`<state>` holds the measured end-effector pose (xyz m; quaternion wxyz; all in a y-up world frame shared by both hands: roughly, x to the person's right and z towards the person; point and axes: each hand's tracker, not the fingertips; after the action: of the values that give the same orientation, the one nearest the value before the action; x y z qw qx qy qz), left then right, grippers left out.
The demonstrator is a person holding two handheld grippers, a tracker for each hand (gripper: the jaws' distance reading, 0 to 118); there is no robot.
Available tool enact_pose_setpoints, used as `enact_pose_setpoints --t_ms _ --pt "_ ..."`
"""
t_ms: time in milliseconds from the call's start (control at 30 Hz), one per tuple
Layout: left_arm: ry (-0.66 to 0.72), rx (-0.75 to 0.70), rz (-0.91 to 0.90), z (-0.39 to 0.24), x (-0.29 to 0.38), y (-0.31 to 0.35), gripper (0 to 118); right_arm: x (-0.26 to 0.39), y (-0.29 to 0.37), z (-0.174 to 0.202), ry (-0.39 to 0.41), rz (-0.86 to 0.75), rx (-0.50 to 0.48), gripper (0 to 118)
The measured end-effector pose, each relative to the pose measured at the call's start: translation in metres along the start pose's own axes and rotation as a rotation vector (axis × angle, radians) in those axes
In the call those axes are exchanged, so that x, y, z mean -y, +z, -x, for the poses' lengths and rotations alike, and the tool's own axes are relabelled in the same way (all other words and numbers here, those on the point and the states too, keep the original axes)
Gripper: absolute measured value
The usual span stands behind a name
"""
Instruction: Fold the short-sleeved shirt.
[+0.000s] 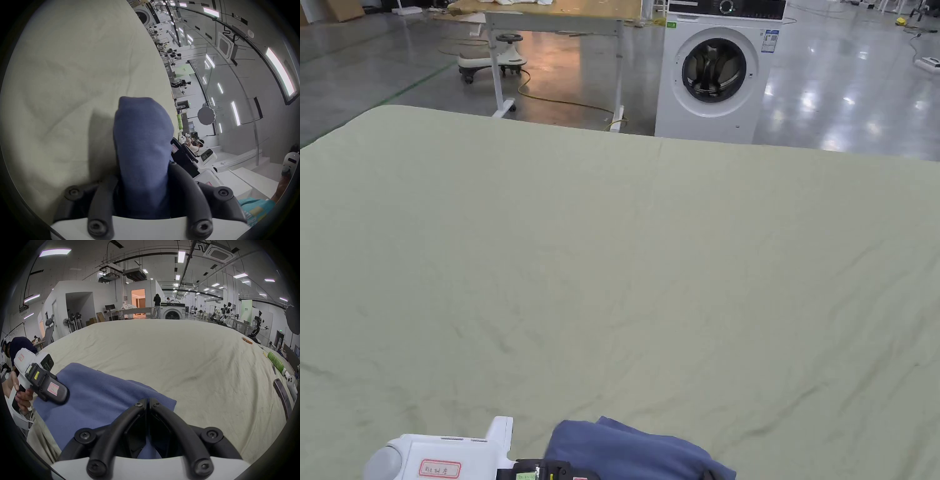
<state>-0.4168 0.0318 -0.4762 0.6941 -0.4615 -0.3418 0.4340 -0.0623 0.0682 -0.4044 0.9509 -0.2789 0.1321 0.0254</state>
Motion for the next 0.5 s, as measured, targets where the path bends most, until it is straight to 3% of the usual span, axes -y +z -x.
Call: enact_pose_setpoints --t_ms 300,500 --pt "-0.102 -0.024 -0.048 -0.044 0.008 0.026 19 -0.015 0.008 0.010 0.034 -0.010 0.011 1" --pt "-0.168 -0.105 -0.065 -0.065 -0.014 0.082 19 -0.052 0.017 0.005 0.051 -0.120 0.037 1"
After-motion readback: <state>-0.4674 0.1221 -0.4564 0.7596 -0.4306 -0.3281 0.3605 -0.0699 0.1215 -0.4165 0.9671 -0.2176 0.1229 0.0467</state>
